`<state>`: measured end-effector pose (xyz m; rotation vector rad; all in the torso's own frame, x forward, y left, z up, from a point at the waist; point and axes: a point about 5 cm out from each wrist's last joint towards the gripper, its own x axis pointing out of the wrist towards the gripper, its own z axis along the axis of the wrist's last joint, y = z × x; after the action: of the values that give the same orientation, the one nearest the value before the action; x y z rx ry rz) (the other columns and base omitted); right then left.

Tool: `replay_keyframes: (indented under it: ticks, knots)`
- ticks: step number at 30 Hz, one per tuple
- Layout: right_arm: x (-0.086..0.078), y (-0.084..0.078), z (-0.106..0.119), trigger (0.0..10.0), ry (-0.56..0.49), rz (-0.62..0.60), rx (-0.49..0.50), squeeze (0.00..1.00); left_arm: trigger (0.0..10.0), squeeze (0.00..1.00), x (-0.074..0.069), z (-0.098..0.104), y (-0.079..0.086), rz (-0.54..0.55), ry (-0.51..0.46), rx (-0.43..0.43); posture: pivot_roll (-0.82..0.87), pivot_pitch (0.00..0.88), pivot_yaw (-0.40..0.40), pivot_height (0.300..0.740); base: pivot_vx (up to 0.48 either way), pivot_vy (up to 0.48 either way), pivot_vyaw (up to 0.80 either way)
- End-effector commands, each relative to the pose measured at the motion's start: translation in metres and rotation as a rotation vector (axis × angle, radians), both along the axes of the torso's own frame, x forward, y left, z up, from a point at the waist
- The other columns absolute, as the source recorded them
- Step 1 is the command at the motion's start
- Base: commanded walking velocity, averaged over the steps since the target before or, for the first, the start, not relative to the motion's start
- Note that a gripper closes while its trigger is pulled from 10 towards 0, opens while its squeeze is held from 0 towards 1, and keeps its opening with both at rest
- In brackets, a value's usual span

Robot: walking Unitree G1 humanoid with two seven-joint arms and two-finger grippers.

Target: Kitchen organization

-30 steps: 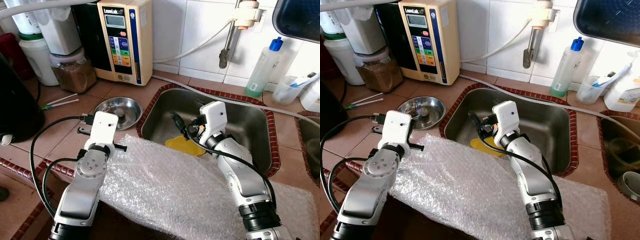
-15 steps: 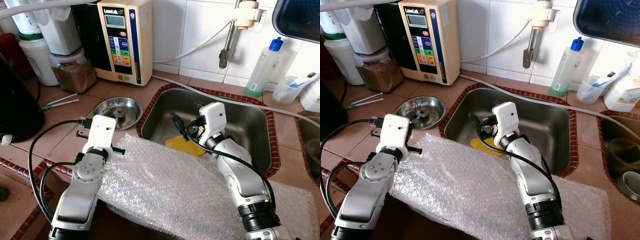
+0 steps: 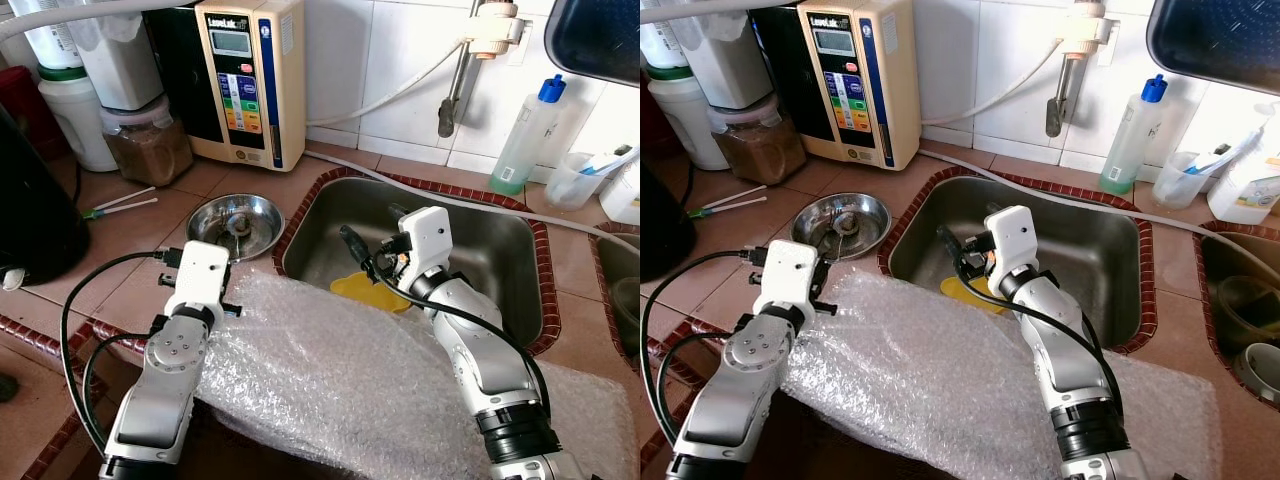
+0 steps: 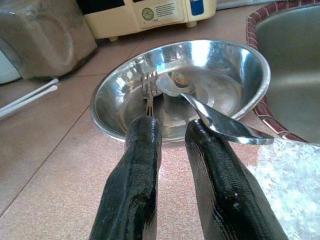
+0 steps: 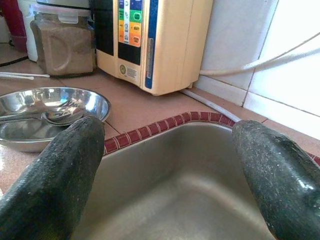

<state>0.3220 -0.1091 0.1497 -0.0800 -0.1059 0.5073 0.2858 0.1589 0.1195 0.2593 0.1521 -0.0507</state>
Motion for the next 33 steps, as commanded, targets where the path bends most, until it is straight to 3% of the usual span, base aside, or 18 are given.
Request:
replay_keyframes:
  ticks: [1,2,3,19,20,27,28,29,30,31,33]
  knots:
    - [0.000,0.000,0.001,10.0,-0.002,0.003,-0.001,0.00,10.0,0.00,-0.001,-0.002,0.002,0.008,0.000,-0.009,0.09,0.000,0.019,0.740,0.000,0.000,0.00]
    - [0.000,0.000,0.001,10.0,-0.003,0.001,-0.001,0.00,10.0,0.11,-0.001,-0.003,0.002,0.009,0.000,-0.010,0.09,0.000,0.019,0.740,0.000,0.000,0.00]
    - [0.000,0.000,0.001,10.0,-0.003,0.001,-0.001,0.00,10.0,1.00,0.000,-0.003,0.002,0.016,-0.008,-0.017,0.09,0.000,0.019,0.740,0.000,0.000,0.00]
    - [0.000,0.000,0.000,10.0,-0.002,-0.001,-0.003,0.00,10.0,0.97,0.000,-0.007,-0.002,-0.024,-0.004,-0.040,0.08,0.000,0.021,0.740,0.000,0.000,0.00]
    - [0.000,0.000,0.000,10.0,-0.002,-0.001,-0.003,0.00,10.0,0.00,0.000,-0.010,-0.004,-0.042,0.008,-0.045,0.08,0.000,0.021,0.740,0.000,0.000,0.00]
    - [0.000,0.000,0.000,10.0,-0.002,-0.002,-0.004,0.00,10.0,0.00,0.000,-0.013,-0.012,-0.123,0.015,-0.070,0.08,0.000,0.024,0.740,0.000,0.000,0.00]
    - [0.000,0.000,0.000,10.0,-0.002,-0.003,-0.004,0.00,4.4,0.00,0.000,-0.013,-0.012,-0.126,0.017,-0.074,0.08,0.000,0.024,0.740,0.000,0.000,0.00]
    - [0.000,0.000,0.000,10.0,-0.003,-0.003,-0.004,0.00,4.4,0.00,0.000,-0.013,-0.012,-0.124,0.017,-0.071,0.08,0.000,0.025,0.740,0.000,0.000,0.00]
    - [0.000,0.000,0.000,10.0,-0.003,-0.003,-0.004,0.00,2.5,0.00,0.000,-0.013,-0.012,-0.123,0.016,-0.067,0.08,0.000,0.026,0.740,0.000,0.000,0.00]
    - [0.000,0.000,0.000,10.0,-0.003,-0.004,-0.004,0.00,0.0,0.00,0.000,-0.013,-0.012,-0.121,0.013,-0.064,0.08,0.000,0.026,0.740,0.000,0.000,0.00]
    - [0.000,0.000,0.000,10.0,-0.003,-0.004,-0.004,0.00,0.0,0.00,0.000,-0.013,-0.011,-0.120,0.012,-0.063,0.08,0.000,0.026,0.740,0.000,0.000,0.00]
